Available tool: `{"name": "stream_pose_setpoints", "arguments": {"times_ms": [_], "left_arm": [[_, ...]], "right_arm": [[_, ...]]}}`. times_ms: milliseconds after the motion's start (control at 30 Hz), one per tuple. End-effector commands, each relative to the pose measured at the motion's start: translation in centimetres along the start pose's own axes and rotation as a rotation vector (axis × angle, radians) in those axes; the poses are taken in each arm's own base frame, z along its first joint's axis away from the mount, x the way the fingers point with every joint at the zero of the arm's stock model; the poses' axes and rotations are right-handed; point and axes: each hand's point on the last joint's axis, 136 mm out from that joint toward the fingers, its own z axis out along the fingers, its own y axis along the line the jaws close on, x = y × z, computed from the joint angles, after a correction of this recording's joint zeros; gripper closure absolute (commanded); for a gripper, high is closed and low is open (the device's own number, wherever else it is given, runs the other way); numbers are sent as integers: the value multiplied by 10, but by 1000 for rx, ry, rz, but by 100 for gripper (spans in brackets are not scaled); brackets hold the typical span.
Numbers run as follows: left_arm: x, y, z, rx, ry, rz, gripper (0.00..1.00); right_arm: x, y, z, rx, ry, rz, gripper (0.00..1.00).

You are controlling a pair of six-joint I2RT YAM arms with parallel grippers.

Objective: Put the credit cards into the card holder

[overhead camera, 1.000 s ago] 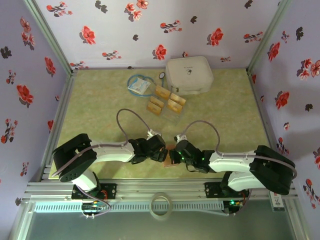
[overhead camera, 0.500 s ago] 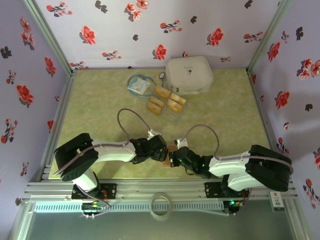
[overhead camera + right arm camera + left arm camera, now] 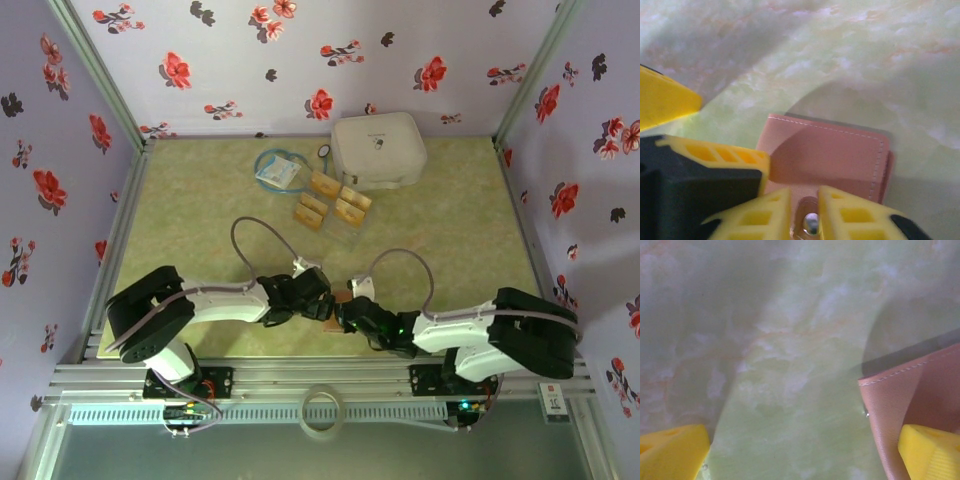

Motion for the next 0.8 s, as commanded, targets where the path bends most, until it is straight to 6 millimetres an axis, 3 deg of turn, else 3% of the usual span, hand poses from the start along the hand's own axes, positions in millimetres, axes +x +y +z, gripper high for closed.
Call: {"name": "stream_pose_setpoints", "arguments": {"times_ms": [0, 133, 267, 400, 500, 567, 767], "left_arm": [[9, 29, 16, -54, 62, -47, 0], [-32, 44, 4, -50, -3, -86, 0], [-81, 63, -25, -47, -99, -126, 0], [-124, 91, -69, -69, -224, -161, 0], [-143, 125, -105, -143, -315, -195, 0], [-149, 157, -129, -213, -379, -240, 0], [-137, 249, -175, -438, -592, -306, 0]], "right_arm": [[15, -9, -7, 32, 144, -58, 63], [-24, 5, -12, 0, 87, -39, 32], [-66, 20, -26, -29, 27, -26, 1], [-107, 16, -48, 4, -34, -26, 1], [-141, -10, -74, 134, -93, -25, 1], [-164, -40, -96, 283, -146, -28, 1], [-203, -140, -149, 659, -285, 26, 1]]}}
